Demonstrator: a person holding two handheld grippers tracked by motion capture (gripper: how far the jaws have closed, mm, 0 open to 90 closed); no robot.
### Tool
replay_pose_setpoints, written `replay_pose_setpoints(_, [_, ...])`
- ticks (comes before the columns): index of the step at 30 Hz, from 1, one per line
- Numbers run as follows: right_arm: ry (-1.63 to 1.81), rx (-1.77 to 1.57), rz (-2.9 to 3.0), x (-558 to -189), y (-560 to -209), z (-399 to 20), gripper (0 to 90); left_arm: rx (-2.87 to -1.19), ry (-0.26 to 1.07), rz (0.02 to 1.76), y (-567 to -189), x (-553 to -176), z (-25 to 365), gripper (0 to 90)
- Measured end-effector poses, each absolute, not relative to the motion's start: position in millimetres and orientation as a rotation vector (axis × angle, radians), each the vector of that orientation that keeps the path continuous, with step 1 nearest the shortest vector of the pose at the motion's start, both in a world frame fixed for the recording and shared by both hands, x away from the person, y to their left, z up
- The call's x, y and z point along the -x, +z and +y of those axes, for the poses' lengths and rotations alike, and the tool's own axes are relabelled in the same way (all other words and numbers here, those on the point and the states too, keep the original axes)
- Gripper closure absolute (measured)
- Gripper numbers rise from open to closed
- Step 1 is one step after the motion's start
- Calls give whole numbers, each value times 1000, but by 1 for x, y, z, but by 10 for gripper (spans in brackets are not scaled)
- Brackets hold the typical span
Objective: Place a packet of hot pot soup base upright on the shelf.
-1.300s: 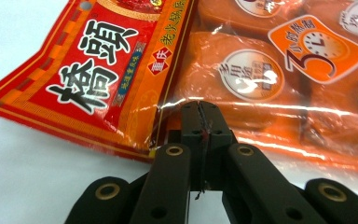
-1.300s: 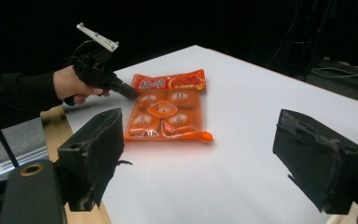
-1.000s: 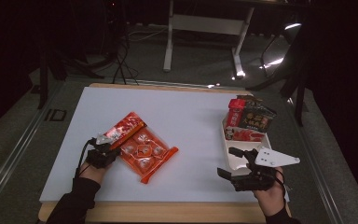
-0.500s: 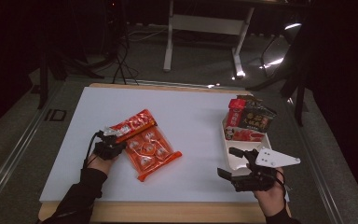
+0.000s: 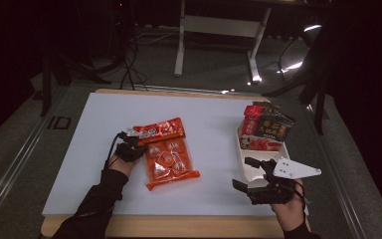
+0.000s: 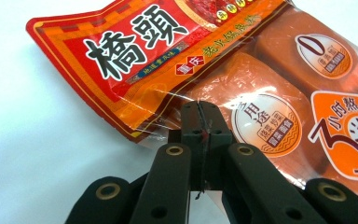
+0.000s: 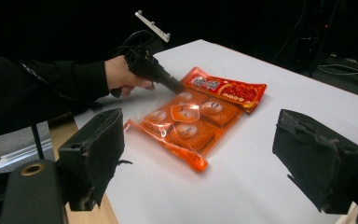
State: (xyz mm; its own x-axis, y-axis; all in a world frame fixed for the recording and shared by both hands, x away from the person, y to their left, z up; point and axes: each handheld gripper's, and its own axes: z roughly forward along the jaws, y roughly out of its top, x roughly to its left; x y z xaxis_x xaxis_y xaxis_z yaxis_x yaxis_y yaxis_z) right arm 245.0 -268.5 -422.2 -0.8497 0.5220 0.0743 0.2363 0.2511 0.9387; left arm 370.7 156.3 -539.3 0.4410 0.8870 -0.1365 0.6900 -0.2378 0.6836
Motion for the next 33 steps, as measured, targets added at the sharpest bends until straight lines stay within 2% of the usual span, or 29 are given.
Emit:
replay_pose_setpoints(15, [1640,-703,2274,-245,-422,-268,165,-2073,343,1226,-537,-377,116,900])
replay_pose_setpoints(21, [1639,-703,2273,-245,-422,-269,164,-1995,322,1204,-529,-382,116,900])
replay_pose_setpoints(33, [1654,-719,2266,-246,-424,-272,165,-2029,354,1199,-531,-401,98,900])
